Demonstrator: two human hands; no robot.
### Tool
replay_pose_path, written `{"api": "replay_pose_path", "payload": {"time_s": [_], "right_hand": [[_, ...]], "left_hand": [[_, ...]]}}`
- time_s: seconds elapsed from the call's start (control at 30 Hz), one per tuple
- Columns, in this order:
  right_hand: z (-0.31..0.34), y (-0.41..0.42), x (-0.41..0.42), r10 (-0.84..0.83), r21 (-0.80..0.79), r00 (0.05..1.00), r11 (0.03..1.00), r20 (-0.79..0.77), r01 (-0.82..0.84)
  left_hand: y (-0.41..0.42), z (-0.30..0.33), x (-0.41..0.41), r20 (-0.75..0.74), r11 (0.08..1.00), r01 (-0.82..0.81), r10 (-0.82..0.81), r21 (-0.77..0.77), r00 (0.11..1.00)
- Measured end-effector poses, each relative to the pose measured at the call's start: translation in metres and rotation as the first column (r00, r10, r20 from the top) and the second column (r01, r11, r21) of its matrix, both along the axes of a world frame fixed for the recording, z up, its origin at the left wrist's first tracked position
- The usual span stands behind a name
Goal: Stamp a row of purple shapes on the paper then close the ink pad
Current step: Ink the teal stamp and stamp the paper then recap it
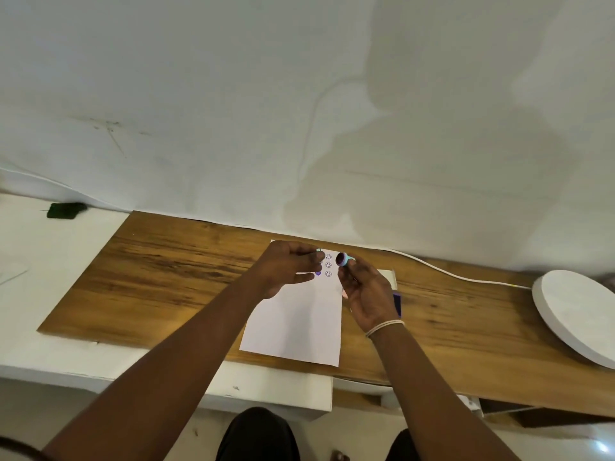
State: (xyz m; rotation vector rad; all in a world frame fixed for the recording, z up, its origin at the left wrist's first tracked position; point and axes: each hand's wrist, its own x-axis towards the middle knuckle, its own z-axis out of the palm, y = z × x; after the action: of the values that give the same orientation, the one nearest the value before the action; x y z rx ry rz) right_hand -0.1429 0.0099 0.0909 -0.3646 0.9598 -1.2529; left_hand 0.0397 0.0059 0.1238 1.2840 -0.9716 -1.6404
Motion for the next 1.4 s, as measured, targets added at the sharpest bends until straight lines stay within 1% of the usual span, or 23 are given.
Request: {"api": "replay_pose_path", "payload": {"time_s": [0.13, 0.3, 0.43, 0.6, 0.77, 0.9, 1.07, 1.2, 1.3, 1.4], "right_hand": [[0.01, -0.001, -0.009, 0.019, -0.066, 0.998, 0.998, -0.061, -0.023], [0.014, -0.001, -0.017, 0.033, -0.151, 0.974, 0.986, -0.224, -0.068], [0.016, -0.001, -0.02, 0.027, -0.193, 0.93, 0.976, -0.368, -0.105], [0.015, 0.0, -0.024, 0.002, -0.255, 0.888, 0.958, -0.46, -0.134], [0.011, -0.002, -0.03, 0.012, -0.256, 0.832, 0.949, -0.555, -0.184], [0.015, -0.004, -0.031, 0.001, -0.258, 0.819, 0.949, -0.574, -0.182], [0.014, -0.008, -0.035, -0.001, -0.255, 0.777, 0.945, -0.63, -0.206], [0.018, -0.016, -0.036, 0.016, -0.241, 0.729, 0.938, -0.684, -0.248], [0.019, -0.023, -0.039, 0.052, -0.222, 0.748, 0.939, -0.662, -0.262], [0.018, -0.029, -0.043, 0.093, -0.207, 0.817, 0.945, -0.569, -0.251]], "left_hand": [[-0.003, 0.004, -0.015, 0.019, 0.998, 0.047, -0.047, -0.034, 0.999], [-0.003, 0.007, -0.028, 0.036, 0.997, 0.054, -0.052, -0.054, 0.998], [-0.005, 0.005, -0.036, 0.036, 0.996, 0.036, -0.033, -0.076, 0.999], [-0.009, 0.002, -0.044, 0.089, 0.997, -0.006, 0.014, -0.083, 0.996], [-0.012, -0.005, -0.049, 0.075, 0.999, -0.007, 0.009, -0.034, 0.997], [-0.015, -0.006, -0.053, 0.012, 1.0, -0.001, 0.001, -0.005, 1.0], [-0.019, -0.006, -0.053, 0.012, 0.999, 0.014, -0.014, -0.029, 1.0], [-0.022, -0.007, -0.055, -0.02, 0.999, -0.015, 0.016, 0.035, 1.0], [-0.026, -0.008, -0.055, -0.016, 0.999, -0.023, 0.022, -0.032, 1.0], [-0.03, -0.008, -0.059, -0.038, 0.996, -0.022, 0.019, -0.089, 0.999]]}}
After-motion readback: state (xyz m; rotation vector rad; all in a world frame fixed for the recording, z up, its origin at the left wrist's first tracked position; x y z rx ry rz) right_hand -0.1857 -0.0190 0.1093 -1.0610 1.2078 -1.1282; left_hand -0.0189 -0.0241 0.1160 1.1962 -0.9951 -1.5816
